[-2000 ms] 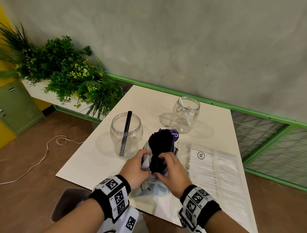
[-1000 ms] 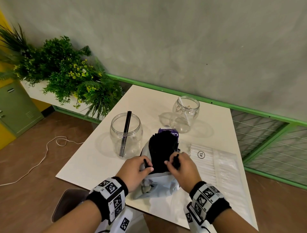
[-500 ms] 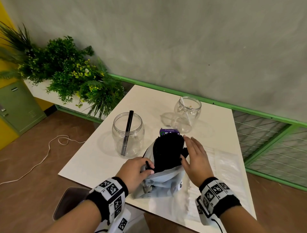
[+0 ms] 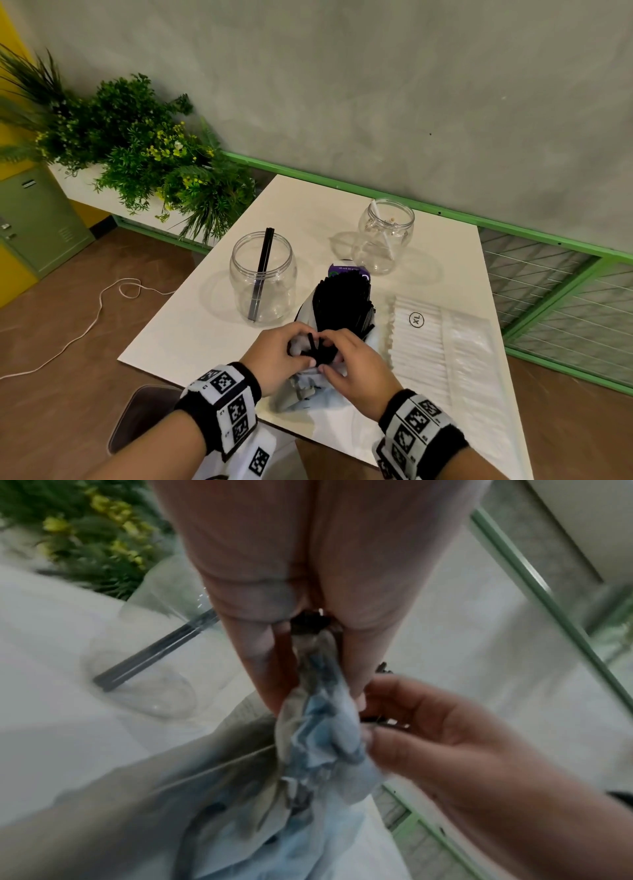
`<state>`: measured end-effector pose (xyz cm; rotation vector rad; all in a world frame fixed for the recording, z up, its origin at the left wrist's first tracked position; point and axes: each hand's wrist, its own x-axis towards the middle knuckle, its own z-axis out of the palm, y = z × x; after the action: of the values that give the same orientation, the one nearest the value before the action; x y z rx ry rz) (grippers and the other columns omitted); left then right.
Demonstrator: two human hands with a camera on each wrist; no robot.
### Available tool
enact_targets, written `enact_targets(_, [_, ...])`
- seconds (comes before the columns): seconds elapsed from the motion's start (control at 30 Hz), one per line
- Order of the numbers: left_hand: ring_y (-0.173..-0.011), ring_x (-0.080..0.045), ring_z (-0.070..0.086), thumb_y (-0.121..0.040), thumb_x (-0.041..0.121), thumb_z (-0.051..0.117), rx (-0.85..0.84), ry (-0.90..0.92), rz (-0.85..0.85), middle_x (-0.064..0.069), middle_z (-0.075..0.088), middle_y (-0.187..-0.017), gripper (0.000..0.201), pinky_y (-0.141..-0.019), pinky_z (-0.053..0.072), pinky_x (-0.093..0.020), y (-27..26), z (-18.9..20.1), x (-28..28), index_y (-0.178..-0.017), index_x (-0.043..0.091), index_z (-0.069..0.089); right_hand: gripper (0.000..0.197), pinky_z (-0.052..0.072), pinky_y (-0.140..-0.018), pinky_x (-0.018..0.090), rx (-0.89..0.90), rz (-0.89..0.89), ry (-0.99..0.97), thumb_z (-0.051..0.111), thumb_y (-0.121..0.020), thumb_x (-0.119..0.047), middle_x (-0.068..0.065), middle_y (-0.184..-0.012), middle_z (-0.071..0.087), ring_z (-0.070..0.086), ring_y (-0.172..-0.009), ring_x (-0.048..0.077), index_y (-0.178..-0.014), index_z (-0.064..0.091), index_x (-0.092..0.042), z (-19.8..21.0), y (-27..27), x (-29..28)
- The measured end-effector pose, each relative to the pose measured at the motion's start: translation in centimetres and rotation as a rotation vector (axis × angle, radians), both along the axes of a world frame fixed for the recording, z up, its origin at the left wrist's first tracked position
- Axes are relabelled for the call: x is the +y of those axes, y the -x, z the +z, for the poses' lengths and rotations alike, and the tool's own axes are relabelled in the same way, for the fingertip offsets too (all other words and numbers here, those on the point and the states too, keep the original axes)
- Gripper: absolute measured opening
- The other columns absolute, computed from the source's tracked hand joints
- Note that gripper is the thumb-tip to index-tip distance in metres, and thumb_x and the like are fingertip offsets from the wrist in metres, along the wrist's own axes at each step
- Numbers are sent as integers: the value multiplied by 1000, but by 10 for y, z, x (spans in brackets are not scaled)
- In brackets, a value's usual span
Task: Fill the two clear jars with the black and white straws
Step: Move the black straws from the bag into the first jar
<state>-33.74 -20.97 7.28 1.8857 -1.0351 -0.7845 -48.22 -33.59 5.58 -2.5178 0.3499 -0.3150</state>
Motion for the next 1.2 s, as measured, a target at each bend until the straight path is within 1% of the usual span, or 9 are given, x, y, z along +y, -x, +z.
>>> enact_targets(0.23, [-100,-12,62,-77,-5,64,241,46,1,-3,62,-111,53,-86,51,-22,-3,4,0,-116,29,54,27,35,-75,20,84,-88,12,64,-84,-29,-4,-101,64,44,-92,11,-109,62,-20,-4,-15,-2])
enact_targets(0.4, [-84,-15,59,-80,3,66,304,-11,91,2,58,-102,43,-75,54,-32,-8,-1,4,-109,32,55,15,28,-71,18,34,-147,59,59,-88,-22,-3,-93,61,37,-85,10,-101,65,-16,-9,-14,-5])
enact_targets(0.47, [-78,-16,60,-83,11,66,320,-82,99,3,56,-100,40,-62,54,-27,-7,1,5,-114,32,53,14,29,-73,19,34,-167,22,58,-90,-22,-5,-92,54,39,-86,10,-101,63,-15,-10,-13,-7])
enact_targets(0.57, [-75,-18,61,-85,11,62,360,-118,99,-1,55,-98,40,-61,56,-29,-5,5,4,-118,31,49,2,30,-66,17,22,-169,-78,55,-91,-21,-9,-86,49,44,-80,9,-91,54,-23,-7,-11,-7])
enact_targets(0.63, [-73,-17,59,-85,3,59,366,-95,95,-4,53,-97,43,-64,58,-32,-4,6,3,-117,29,50,22,34,-60,14,35,-162,-167,53,-92,-20,-10,-78,51,46,-68,4,-84,40,-35,-3,-9,-5])
enact_targets(0.77, [-66,-21,58,-80,-6,57,342,-83,85,-6,52,-97,49,-70,59,-42,-4,4,2,-110,33,52,8,39,-64,16,-36,-178,-255,48,-93,-18,-10,-84,59,55,-74,5,-95,44,-24,1,-7,-2])
enact_targets(0.87, [-61,-22,58,-76,-9,57,341,-57,102,-9,55,-99,52,-75,57,-50,-5,3,2,-106,33,54,17,39,-73,15,-78,-187,-178,44,-91,-20,-9,-91,53,50,-81,5,-107,50,-19,3,-6,-2])
enact_targets(1.03, [-75,-19,55,-75,-14,54,369,23,164,-6,53,-93,38,-76,55,-45,-3,8,-1,-93,19,57,16,42,-81,28,-26,-80,-25,46,-91,-12,-7,-94,53,49,-90,14,-102,57,-14,3,-10,1])
enact_targets(1.2, [-71,-18,48,-71,-4,52,401,75,266,-2,50,-77,21,-72,45,-37,-1,15,-6,-77,16,54,43,41,-90,26,23,-36,-87,35,-84,-33,-4,-103,52,51,-99,17,-112,62,-14,-5,-13,-1])
